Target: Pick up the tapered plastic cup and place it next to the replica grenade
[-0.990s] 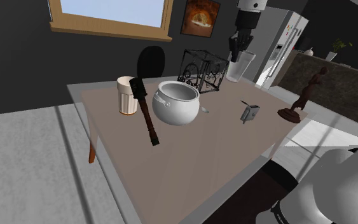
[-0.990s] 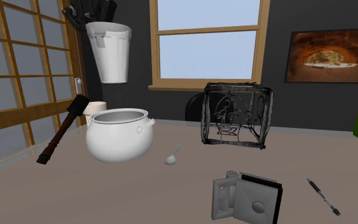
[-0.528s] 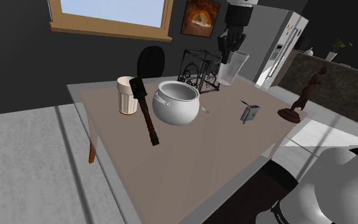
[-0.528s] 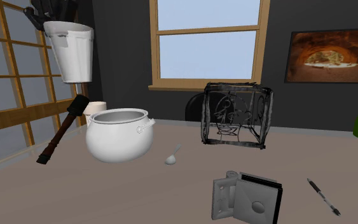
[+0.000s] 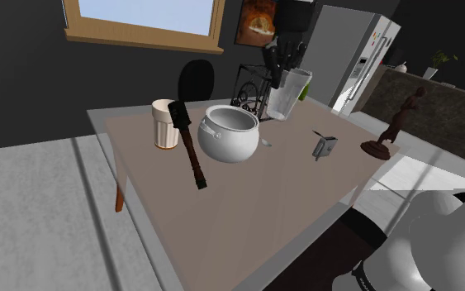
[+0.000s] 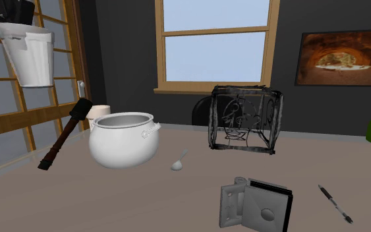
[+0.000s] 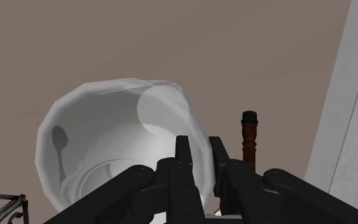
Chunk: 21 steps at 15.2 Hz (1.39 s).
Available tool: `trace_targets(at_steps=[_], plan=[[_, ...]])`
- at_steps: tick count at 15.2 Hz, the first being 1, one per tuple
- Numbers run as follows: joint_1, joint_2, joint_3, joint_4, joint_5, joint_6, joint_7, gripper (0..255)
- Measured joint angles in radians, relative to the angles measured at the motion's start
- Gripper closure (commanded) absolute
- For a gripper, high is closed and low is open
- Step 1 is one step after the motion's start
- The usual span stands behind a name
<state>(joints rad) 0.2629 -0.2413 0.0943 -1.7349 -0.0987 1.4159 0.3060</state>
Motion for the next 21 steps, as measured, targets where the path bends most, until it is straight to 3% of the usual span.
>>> trace_targets(at_steps=[4, 21], plan=[[0.033, 0.038, 0.057, 0.047, 0.015, -0.018, 0.091, 255], [0.042, -0.009, 0.063, -0.228, 0.026, 0.208, 0.123, 255]])
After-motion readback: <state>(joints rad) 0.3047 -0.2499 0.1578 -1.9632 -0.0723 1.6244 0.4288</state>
